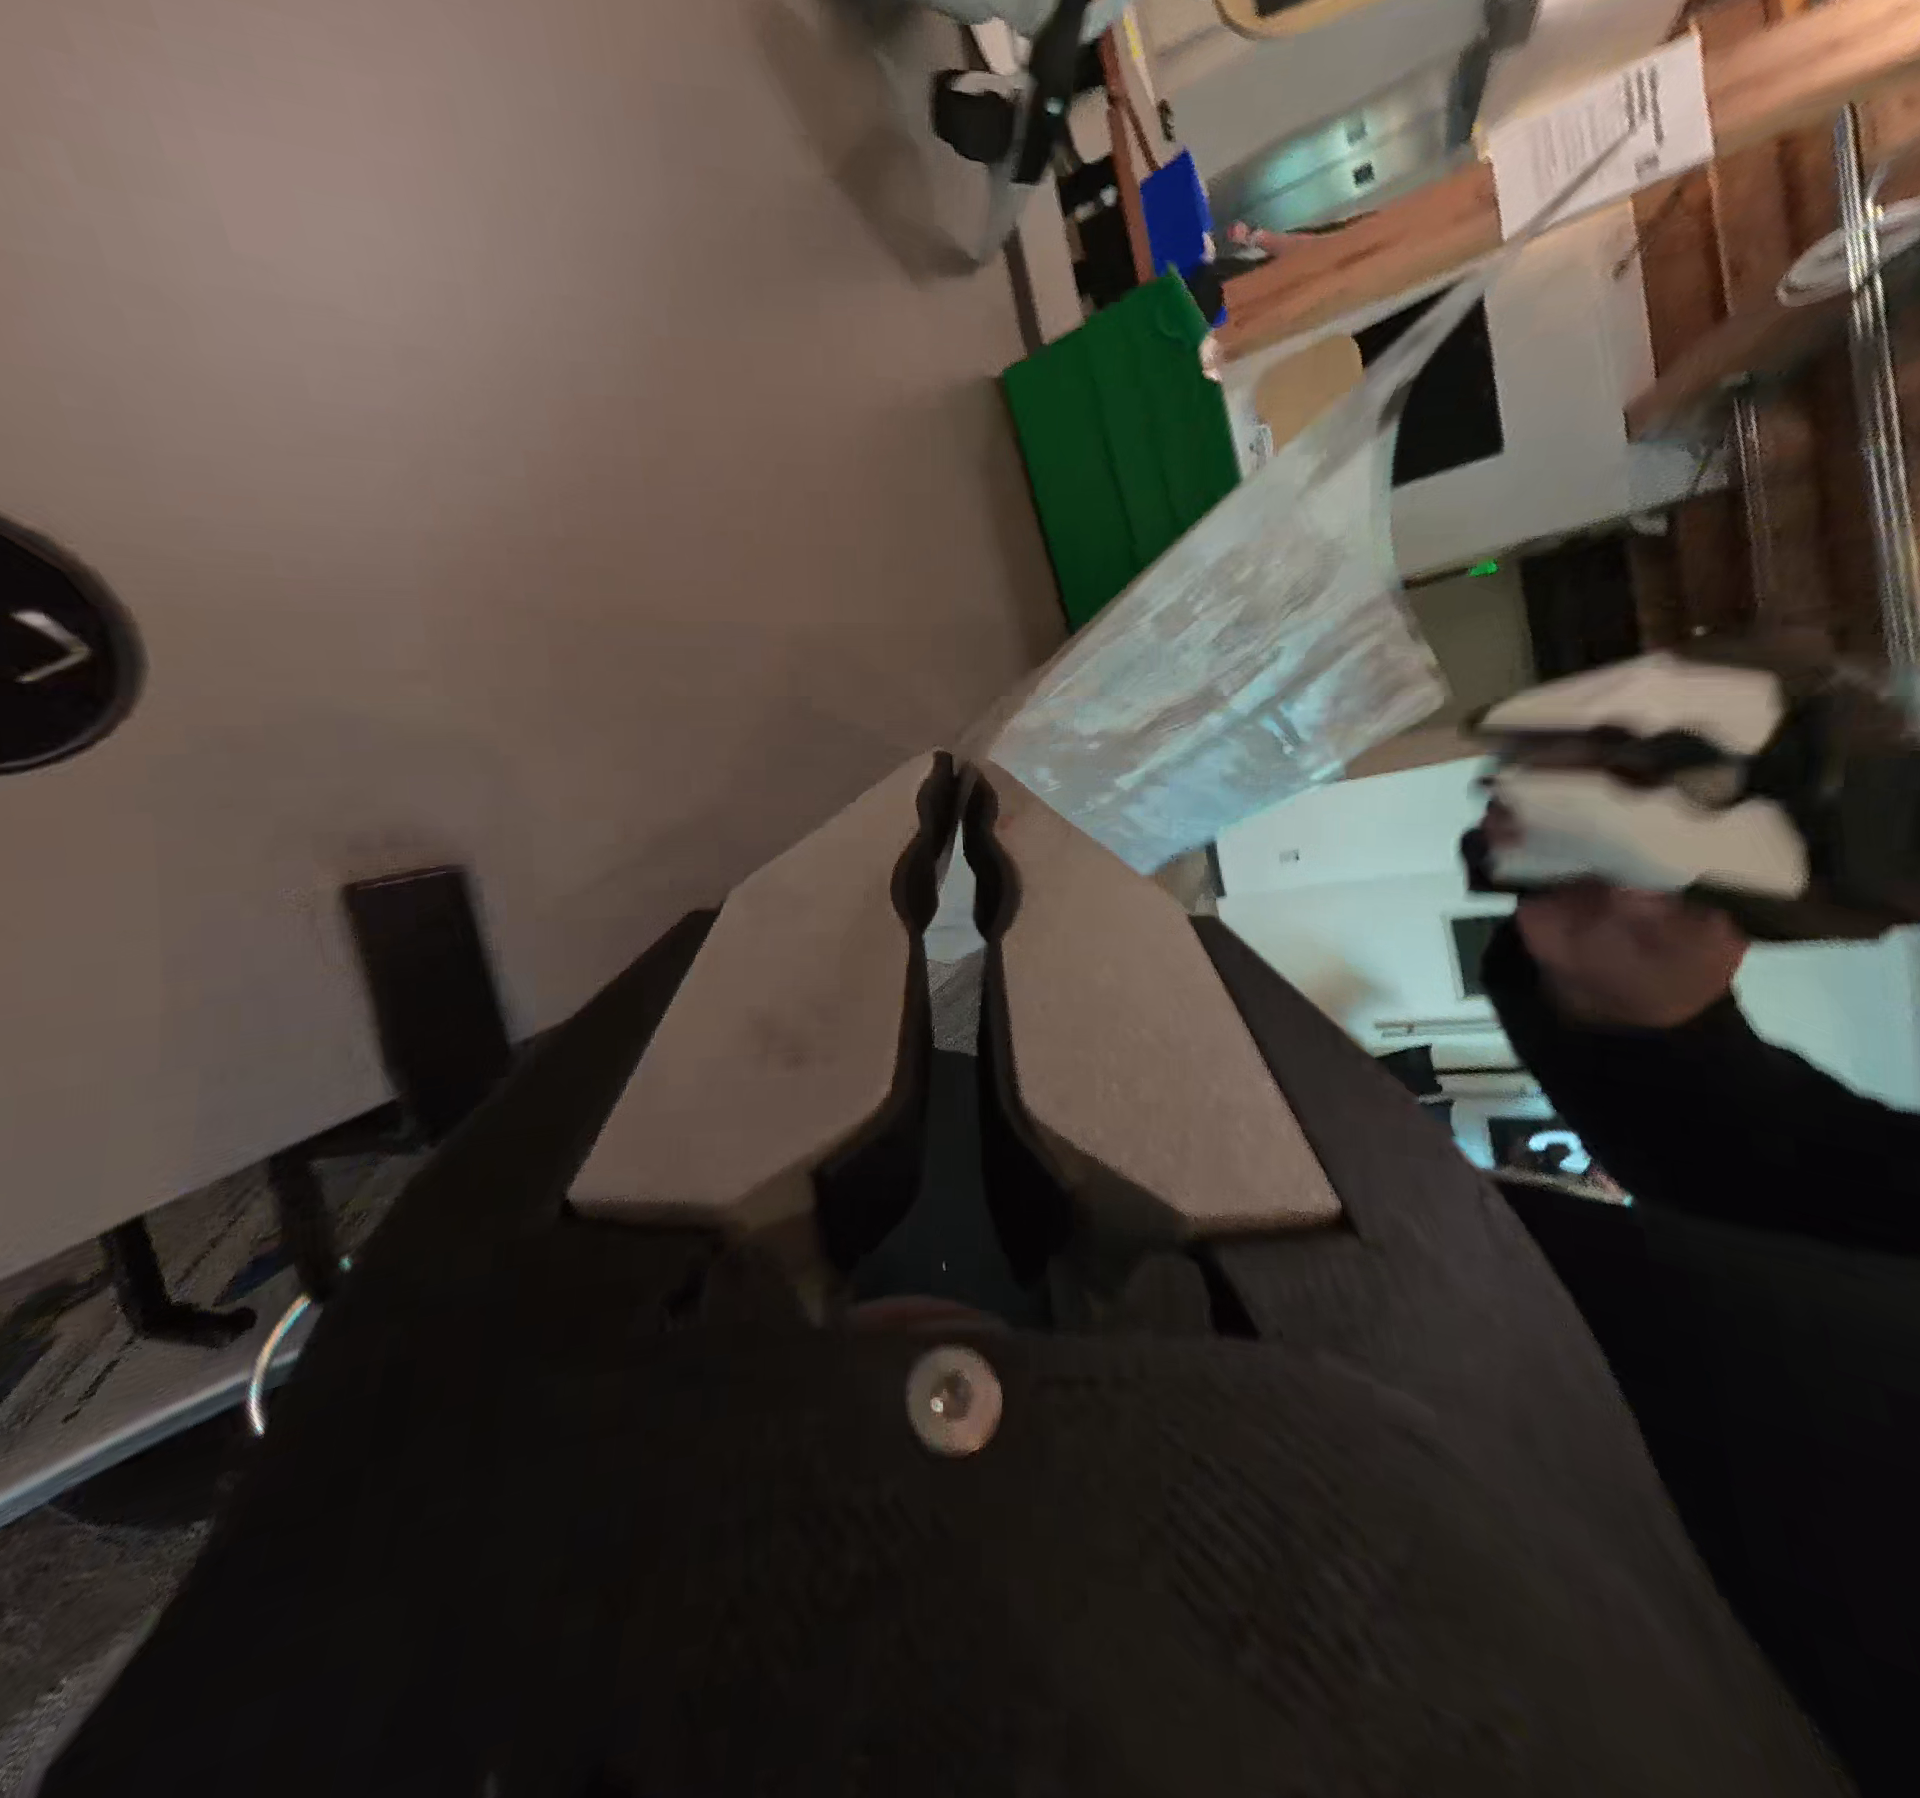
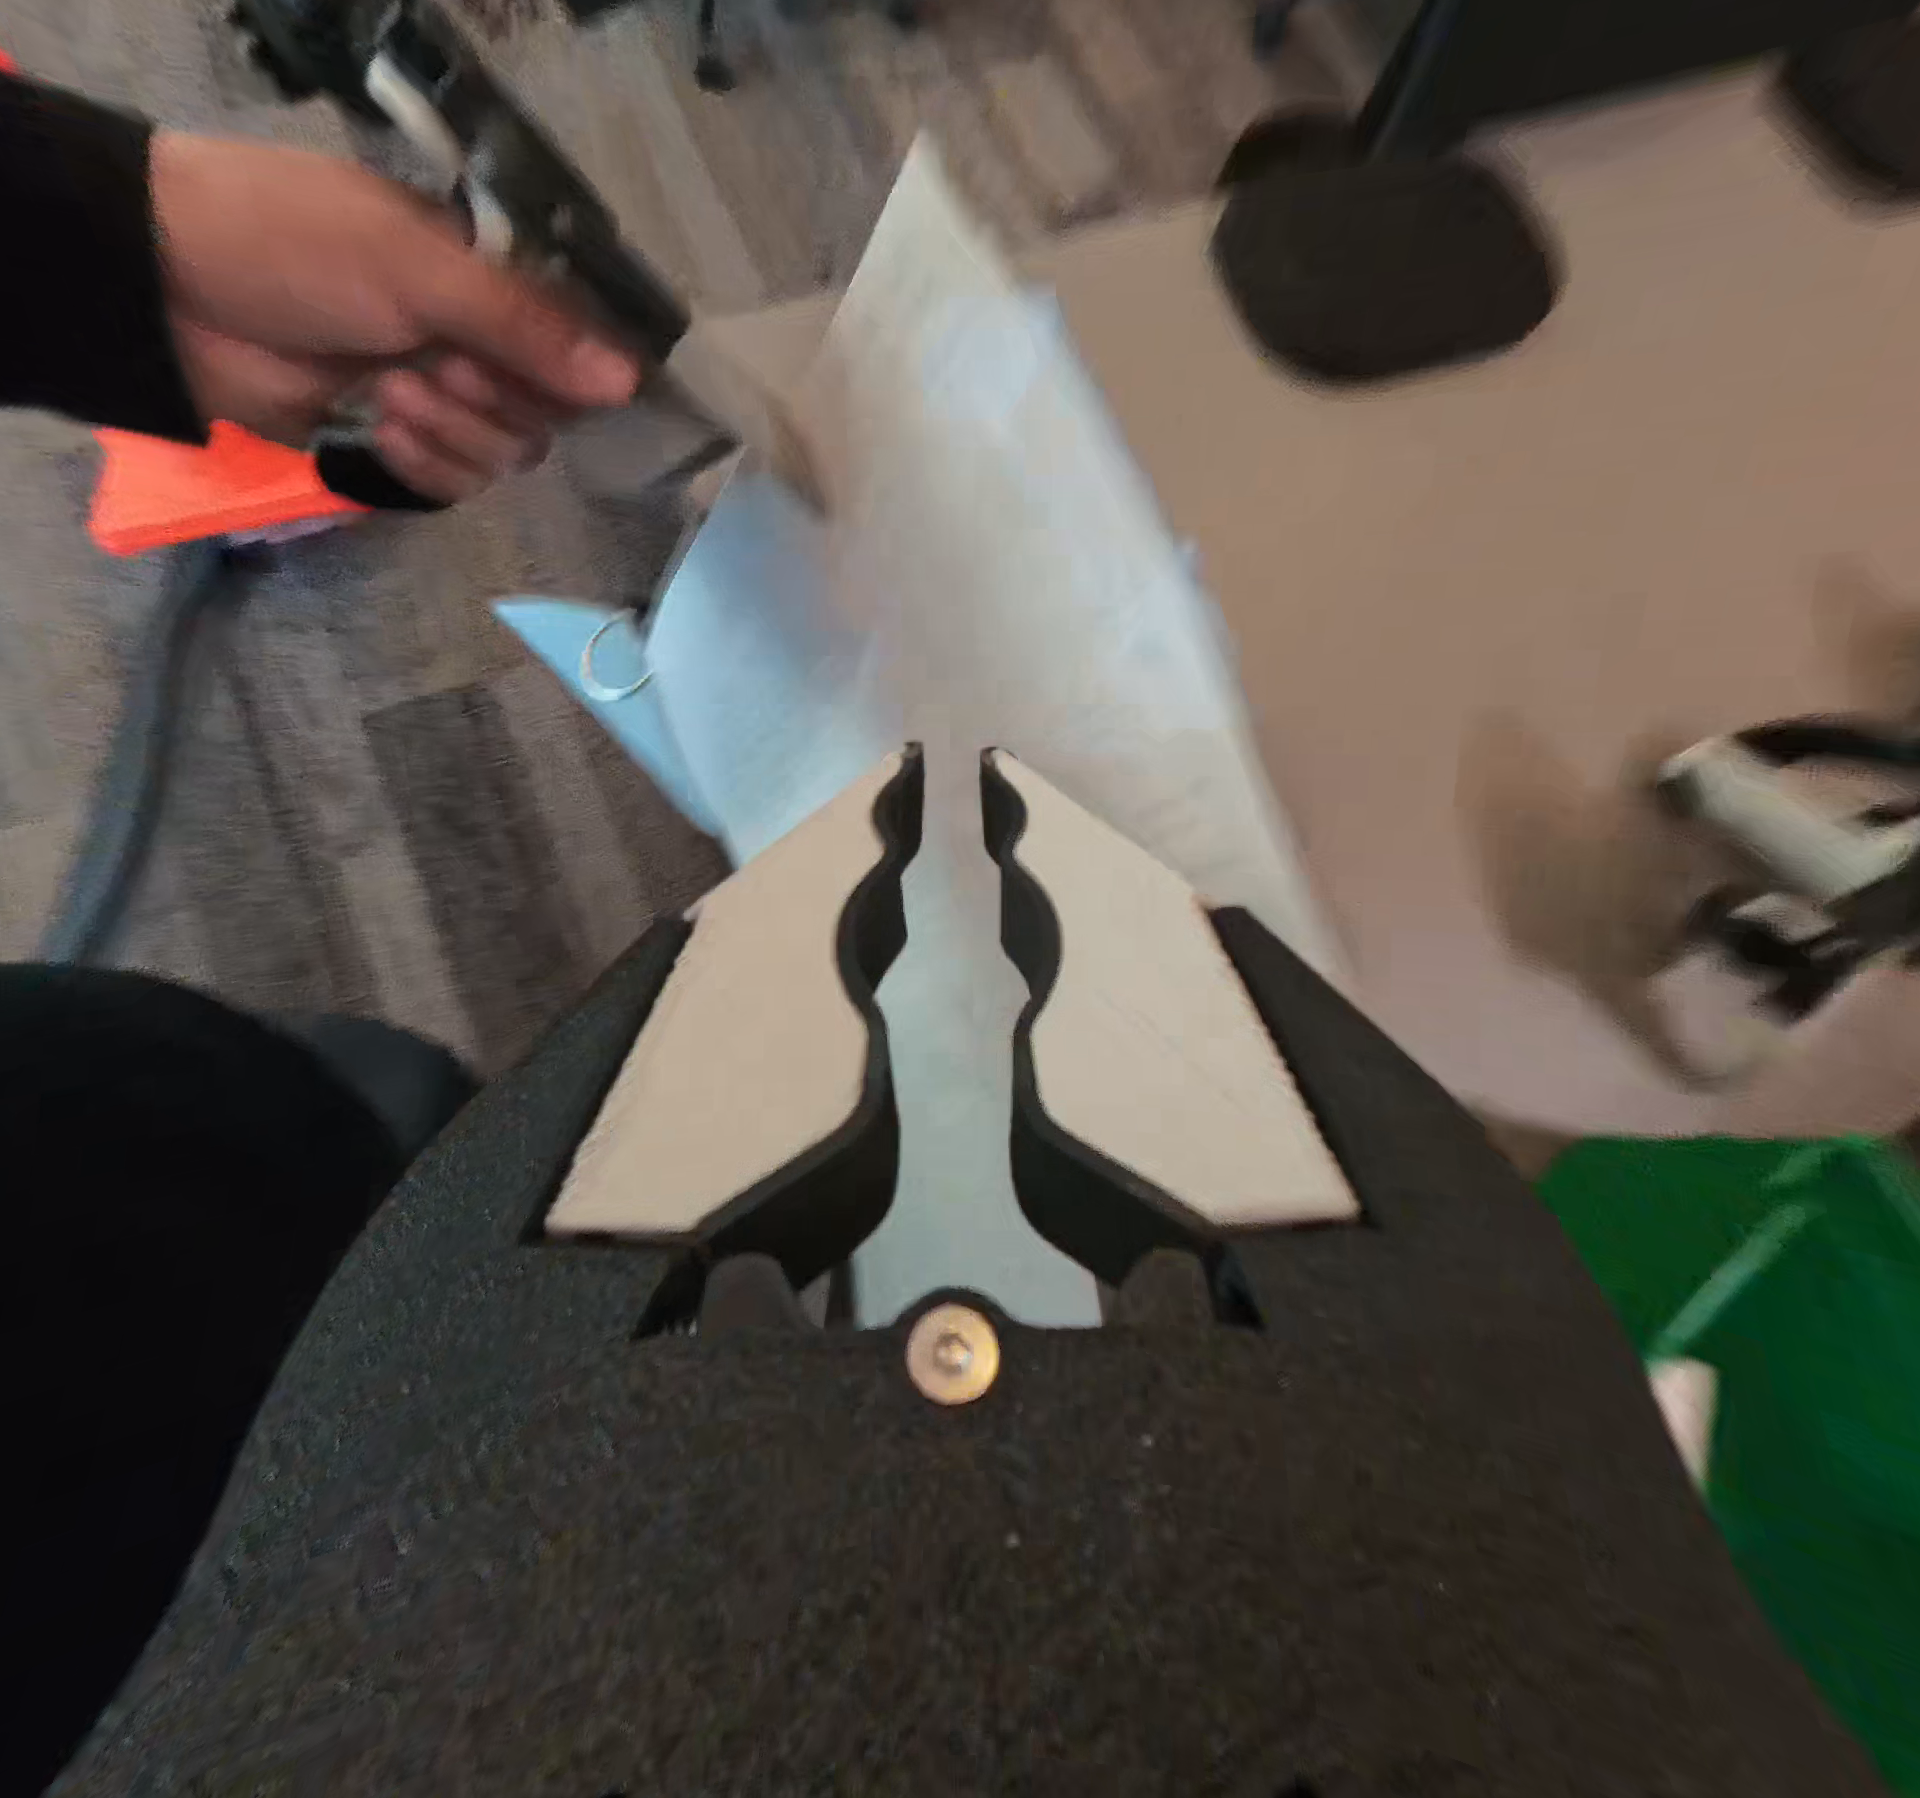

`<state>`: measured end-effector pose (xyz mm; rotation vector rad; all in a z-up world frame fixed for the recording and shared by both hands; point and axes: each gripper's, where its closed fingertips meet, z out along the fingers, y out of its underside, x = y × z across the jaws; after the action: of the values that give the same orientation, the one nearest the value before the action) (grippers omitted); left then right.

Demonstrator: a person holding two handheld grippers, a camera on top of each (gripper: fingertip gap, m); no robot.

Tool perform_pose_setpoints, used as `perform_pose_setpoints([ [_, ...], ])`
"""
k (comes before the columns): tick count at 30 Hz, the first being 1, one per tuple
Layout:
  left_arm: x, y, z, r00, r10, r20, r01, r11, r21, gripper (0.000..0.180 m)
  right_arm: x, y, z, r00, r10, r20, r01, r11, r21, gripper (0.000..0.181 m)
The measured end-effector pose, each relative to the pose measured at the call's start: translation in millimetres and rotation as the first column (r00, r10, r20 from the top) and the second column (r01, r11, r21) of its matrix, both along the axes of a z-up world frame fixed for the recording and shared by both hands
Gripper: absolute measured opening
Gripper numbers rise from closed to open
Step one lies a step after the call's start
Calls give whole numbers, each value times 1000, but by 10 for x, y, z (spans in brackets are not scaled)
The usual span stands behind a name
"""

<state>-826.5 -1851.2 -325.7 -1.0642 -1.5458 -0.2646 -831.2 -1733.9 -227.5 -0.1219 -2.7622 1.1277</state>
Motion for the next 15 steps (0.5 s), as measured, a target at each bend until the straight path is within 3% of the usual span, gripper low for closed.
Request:
perform_pose_setpoints([
  [3, -83, -111, -84, 998, 47, 51, -49, 998, 47, 0, 172, 251, -611, 984, -71, 163, 54, 993, 102, 12],
  [6, -131, -271, -133, 993, 93, 66, -97, 993, 64, 0, 144, 530, -1165, 967, -174, 185, 129, 965, 230, 10],
  [12, -136, -751, -380, 926, 284, 250, -319, 941, 110, 0, -260, 812, -1595, 944, -322, 71, 278, 894, 351, 14],
  [15, -129, -848, -511, 881, 355, 314, -388, 920, 47, 0, -540, 748, -1644, 944, -328, 22, 298, 883, 364, 8],
])
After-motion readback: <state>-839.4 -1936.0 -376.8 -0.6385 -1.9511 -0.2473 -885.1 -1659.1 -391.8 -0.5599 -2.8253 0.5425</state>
